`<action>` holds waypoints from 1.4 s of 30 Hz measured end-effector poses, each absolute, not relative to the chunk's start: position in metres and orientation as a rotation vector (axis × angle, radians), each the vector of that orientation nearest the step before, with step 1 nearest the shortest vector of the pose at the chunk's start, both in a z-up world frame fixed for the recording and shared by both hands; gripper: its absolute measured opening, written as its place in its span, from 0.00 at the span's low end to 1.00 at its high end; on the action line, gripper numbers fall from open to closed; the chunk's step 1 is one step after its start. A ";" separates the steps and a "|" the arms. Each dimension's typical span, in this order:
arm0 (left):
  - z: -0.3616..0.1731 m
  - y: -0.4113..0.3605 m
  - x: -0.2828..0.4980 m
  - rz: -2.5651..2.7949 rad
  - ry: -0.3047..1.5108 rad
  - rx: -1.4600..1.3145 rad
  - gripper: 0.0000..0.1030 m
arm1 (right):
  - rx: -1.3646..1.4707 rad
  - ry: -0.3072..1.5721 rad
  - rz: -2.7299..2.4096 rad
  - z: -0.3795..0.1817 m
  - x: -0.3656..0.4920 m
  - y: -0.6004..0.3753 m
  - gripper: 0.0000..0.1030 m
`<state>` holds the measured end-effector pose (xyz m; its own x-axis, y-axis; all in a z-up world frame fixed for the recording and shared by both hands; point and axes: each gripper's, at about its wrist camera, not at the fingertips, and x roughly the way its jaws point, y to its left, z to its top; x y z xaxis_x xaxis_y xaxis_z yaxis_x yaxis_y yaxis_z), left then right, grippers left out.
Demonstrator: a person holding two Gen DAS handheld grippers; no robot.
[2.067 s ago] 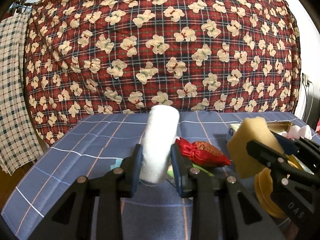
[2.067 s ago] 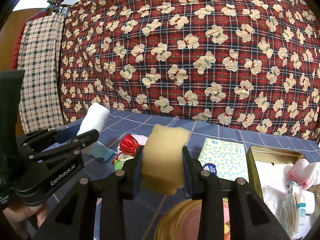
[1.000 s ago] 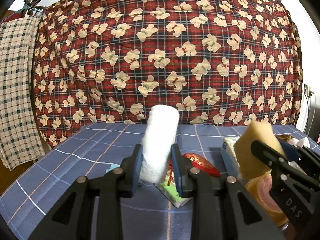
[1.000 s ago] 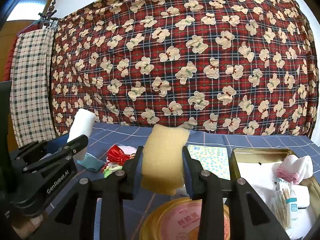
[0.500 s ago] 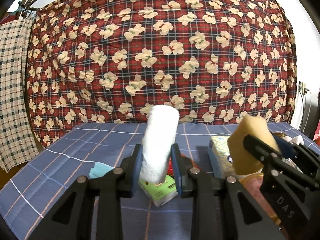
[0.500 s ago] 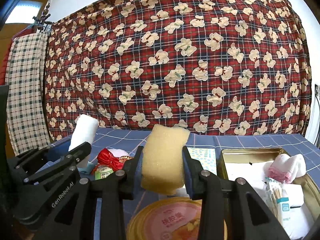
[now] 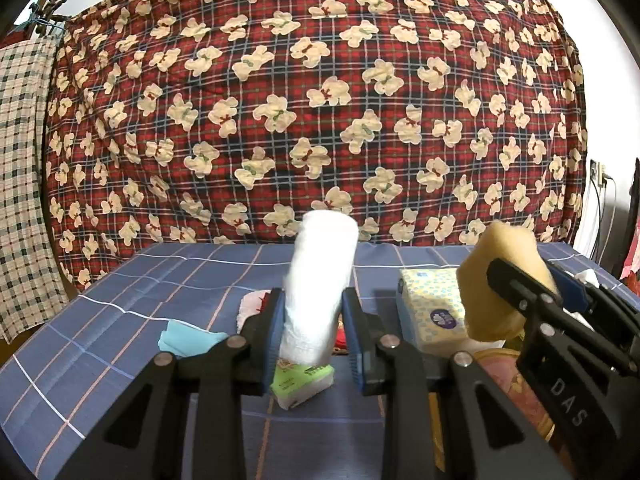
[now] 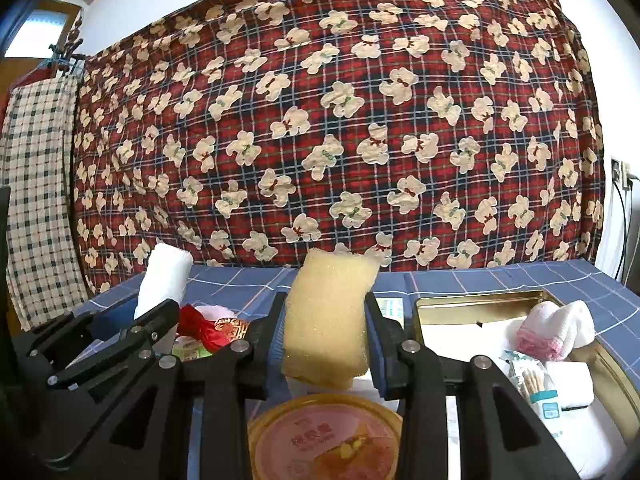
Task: Organize soft objects
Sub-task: 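Carry the white rolled towel and yellow sponge with both tools over the gold tray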
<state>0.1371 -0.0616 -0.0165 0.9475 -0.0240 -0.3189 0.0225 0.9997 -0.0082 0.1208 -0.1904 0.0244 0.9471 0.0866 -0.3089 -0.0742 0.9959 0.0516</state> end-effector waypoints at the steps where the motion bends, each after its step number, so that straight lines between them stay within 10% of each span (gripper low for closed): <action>1: -0.016 -0.061 0.137 -0.023 0.325 -0.004 0.26 | 0.044 0.316 0.078 0.024 0.121 -0.192 0.37; 42: -0.017 -0.100 0.137 -0.128 0.388 -0.089 0.26 | 0.107 0.231 0.021 0.046 0.096 -0.232 0.37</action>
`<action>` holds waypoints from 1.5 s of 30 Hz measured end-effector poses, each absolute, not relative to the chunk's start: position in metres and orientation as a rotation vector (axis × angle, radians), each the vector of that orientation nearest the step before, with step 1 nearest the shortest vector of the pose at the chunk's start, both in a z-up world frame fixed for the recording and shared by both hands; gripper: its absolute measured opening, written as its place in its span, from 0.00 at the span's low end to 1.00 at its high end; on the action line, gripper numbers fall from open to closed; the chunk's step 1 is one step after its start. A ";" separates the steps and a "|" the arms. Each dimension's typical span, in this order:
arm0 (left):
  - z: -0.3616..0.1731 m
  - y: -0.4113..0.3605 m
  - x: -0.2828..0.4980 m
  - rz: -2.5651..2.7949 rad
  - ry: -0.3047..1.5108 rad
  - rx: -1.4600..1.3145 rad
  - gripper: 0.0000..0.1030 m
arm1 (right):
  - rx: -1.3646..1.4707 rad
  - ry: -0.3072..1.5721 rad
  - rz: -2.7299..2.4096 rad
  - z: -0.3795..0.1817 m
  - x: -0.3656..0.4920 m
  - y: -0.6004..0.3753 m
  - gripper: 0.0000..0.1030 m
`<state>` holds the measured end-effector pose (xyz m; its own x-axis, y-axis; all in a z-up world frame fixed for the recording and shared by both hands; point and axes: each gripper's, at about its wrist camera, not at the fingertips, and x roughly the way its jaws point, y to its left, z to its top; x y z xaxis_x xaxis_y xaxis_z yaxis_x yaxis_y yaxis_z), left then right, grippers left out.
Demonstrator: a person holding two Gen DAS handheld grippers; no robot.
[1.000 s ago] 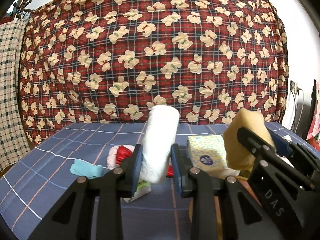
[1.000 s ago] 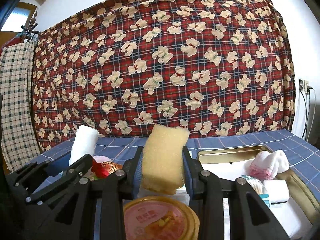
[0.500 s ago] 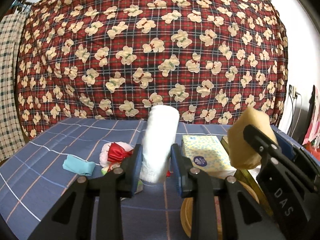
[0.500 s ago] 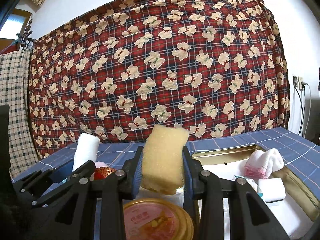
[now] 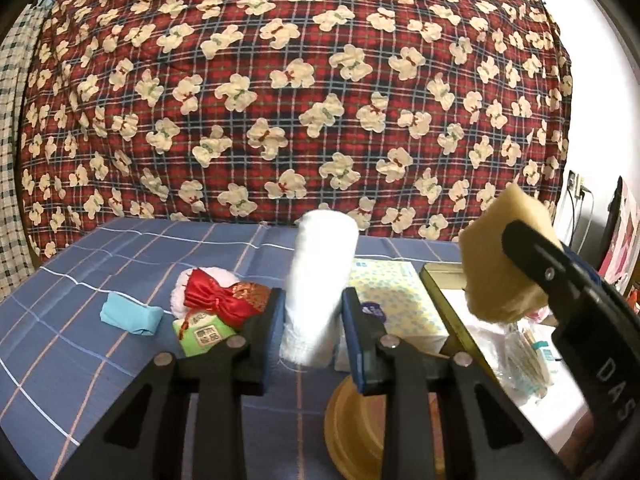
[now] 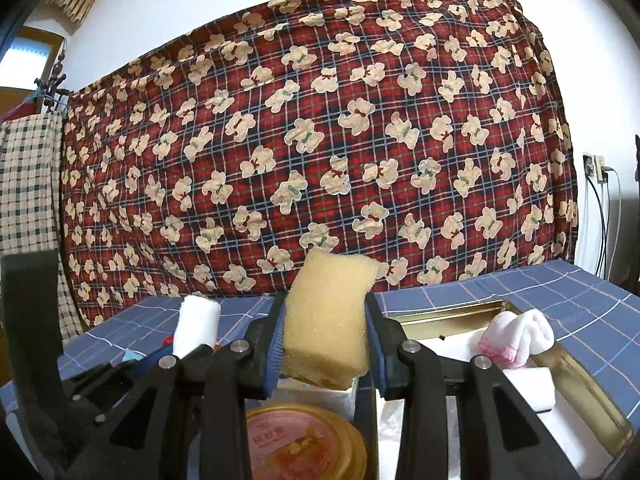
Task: Organize soft objects
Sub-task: 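Carry the white rolled towel and yellow sponge with both tools over the gold tray, then open the left tool over the tray while the right tool releases the yellow sponge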
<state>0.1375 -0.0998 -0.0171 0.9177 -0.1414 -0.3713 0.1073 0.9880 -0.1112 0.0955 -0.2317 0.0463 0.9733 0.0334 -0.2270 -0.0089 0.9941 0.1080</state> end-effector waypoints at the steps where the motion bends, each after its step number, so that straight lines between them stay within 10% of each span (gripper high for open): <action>1: -0.016 -0.101 0.137 -0.134 0.389 -0.089 0.26 | 0.107 0.232 0.024 0.048 0.096 -0.232 0.37; 45: 0.013 -0.255 0.160 -0.360 0.574 0.091 0.26 | 0.188 0.427 -0.163 0.055 0.110 -0.387 0.38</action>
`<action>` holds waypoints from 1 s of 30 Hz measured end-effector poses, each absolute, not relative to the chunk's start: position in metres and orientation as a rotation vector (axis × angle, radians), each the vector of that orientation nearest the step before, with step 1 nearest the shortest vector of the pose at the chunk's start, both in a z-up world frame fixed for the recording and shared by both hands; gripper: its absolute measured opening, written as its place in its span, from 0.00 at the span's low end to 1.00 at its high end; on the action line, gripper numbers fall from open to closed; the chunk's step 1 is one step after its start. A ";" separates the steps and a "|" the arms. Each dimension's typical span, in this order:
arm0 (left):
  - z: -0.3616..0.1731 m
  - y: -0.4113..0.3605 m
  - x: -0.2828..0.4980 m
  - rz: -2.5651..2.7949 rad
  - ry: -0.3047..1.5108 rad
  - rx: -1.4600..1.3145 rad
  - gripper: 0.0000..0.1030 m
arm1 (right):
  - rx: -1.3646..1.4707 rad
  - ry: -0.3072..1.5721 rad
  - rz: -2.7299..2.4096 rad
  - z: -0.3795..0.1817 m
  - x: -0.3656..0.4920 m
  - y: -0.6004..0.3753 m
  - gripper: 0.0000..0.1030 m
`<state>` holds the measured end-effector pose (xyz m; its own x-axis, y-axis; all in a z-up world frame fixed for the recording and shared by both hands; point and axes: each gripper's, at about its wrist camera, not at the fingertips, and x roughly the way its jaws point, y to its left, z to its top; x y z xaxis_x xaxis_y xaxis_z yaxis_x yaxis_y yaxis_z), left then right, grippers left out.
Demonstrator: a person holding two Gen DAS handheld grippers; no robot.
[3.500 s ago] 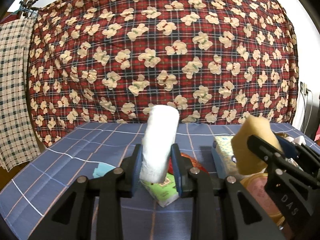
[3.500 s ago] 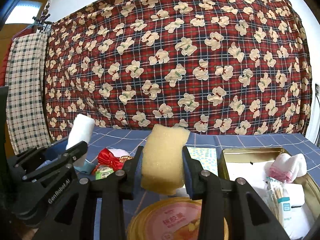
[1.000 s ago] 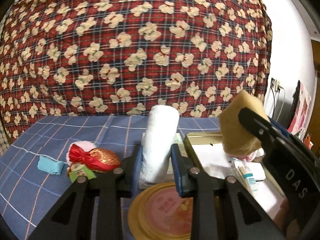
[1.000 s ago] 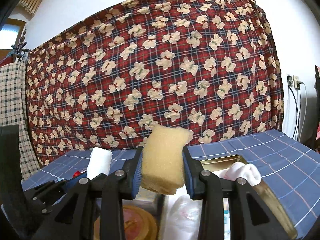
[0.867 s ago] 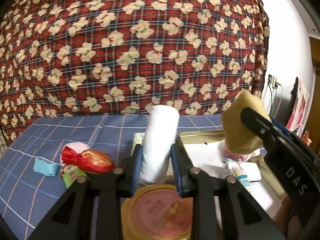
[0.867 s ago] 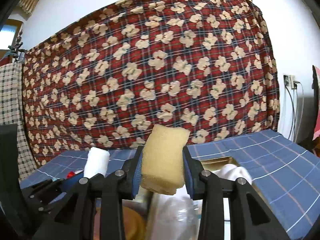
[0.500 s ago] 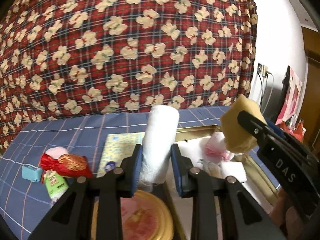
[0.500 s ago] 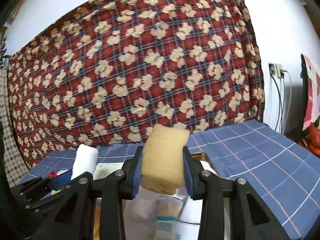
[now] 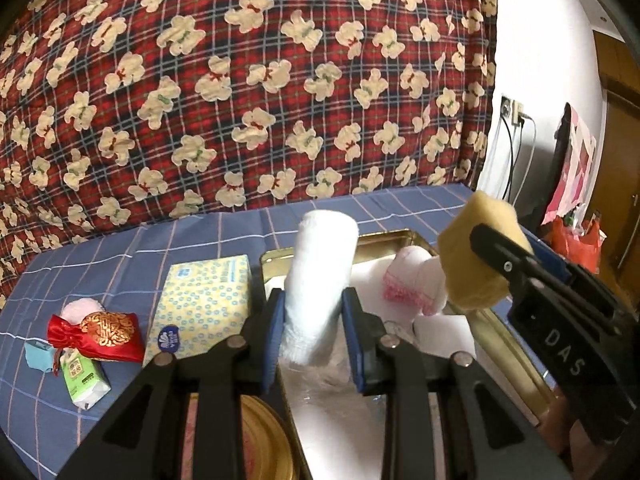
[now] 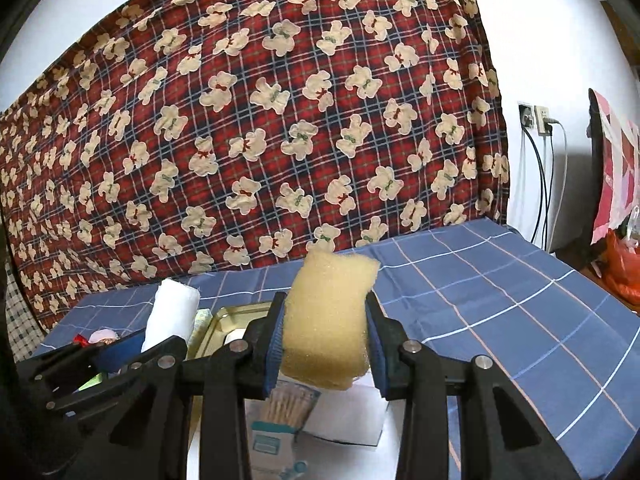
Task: Organize soft objects
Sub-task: 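Open the left tool over the tray while the right tool releases the yellow sponge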
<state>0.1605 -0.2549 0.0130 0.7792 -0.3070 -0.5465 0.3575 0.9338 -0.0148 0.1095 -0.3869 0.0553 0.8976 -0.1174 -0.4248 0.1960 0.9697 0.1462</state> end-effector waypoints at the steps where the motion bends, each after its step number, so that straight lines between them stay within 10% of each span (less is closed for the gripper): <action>1: 0.012 -0.256 0.161 -0.361 0.577 0.092 0.26 | 0.188 0.430 -0.166 0.055 0.110 -0.388 0.38; 12: 0.006 -0.270 0.168 -0.375 0.618 0.130 0.30 | 0.195 0.466 -0.178 0.047 0.114 -0.398 0.41; 17: 0.011 -0.266 0.163 -0.358 0.585 0.121 0.62 | 0.210 0.462 -0.167 0.045 0.113 -0.399 0.71; 30: 0.022 -0.217 0.143 -0.283 0.489 0.080 0.70 | 0.221 0.398 -0.120 0.050 0.101 -0.383 0.72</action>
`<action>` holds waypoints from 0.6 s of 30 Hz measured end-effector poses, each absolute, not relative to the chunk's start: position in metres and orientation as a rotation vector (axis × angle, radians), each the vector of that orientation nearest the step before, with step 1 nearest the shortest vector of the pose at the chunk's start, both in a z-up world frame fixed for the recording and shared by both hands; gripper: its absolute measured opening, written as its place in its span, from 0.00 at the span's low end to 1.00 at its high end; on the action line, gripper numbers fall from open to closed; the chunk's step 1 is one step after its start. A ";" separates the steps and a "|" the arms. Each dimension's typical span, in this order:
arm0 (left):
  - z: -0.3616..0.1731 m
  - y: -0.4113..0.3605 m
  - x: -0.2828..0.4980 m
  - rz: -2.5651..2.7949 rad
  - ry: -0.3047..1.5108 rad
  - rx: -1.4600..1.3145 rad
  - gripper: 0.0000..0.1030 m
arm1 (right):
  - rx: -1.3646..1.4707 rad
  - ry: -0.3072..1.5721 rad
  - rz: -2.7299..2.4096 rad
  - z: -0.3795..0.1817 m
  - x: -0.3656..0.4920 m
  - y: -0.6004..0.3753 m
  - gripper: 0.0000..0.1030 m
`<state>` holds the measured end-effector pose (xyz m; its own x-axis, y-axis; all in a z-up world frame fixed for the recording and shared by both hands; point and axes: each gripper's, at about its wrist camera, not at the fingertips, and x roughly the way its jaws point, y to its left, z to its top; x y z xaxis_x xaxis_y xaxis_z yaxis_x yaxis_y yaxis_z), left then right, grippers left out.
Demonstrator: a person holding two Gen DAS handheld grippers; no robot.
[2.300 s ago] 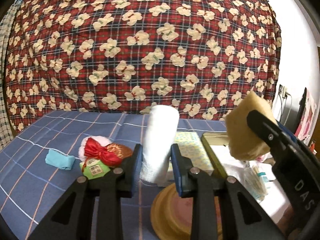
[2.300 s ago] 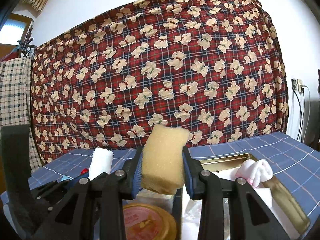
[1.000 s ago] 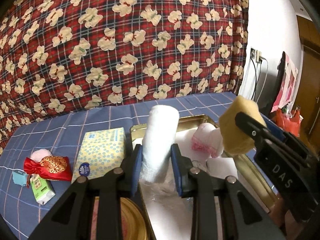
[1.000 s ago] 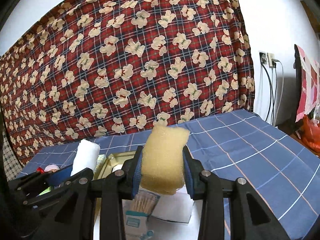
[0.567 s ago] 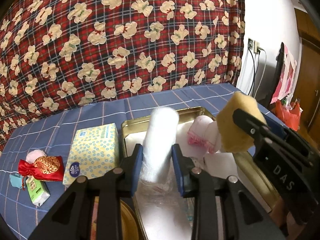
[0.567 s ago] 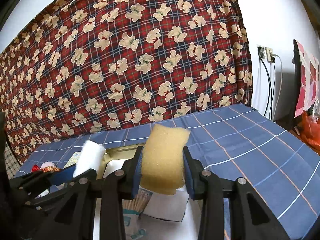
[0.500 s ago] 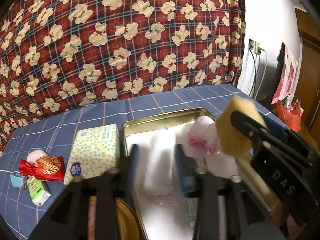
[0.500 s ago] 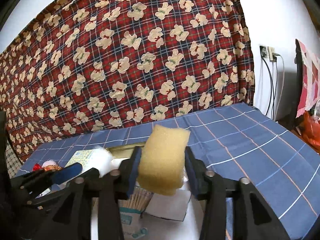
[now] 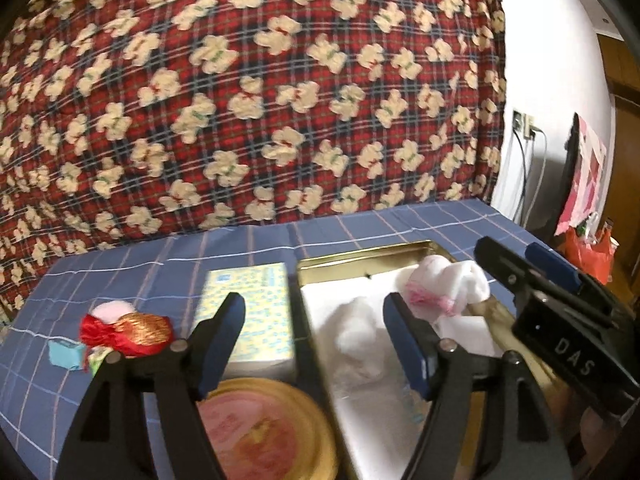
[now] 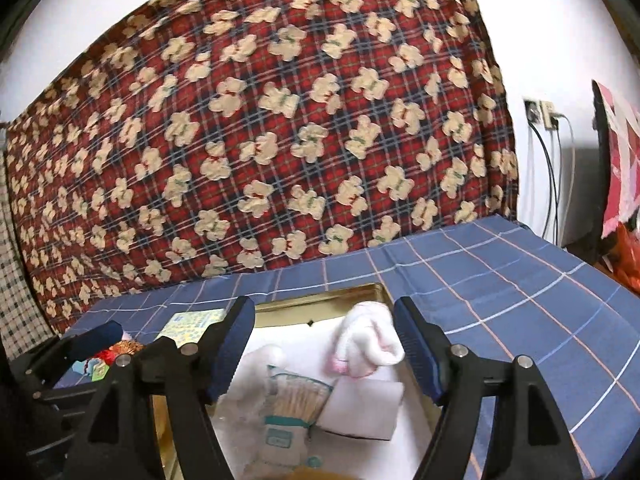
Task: Organize soft objects
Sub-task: 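Open the left tool over the tray while the right tool releases the yellow sponge, then move both tools back toward the remaining items on the bed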
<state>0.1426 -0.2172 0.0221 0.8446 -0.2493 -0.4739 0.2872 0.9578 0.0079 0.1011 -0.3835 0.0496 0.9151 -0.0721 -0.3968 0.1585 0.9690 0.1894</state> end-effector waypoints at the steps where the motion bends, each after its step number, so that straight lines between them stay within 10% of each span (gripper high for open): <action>1: 0.023 -0.211 0.142 -0.277 0.483 0.071 0.71 | 0.215 0.393 -0.115 0.050 0.100 -0.380 0.72; 18: 0.013 -0.033 0.150 0.086 0.455 0.002 0.84 | 0.096 0.416 0.248 0.056 0.106 -0.249 0.72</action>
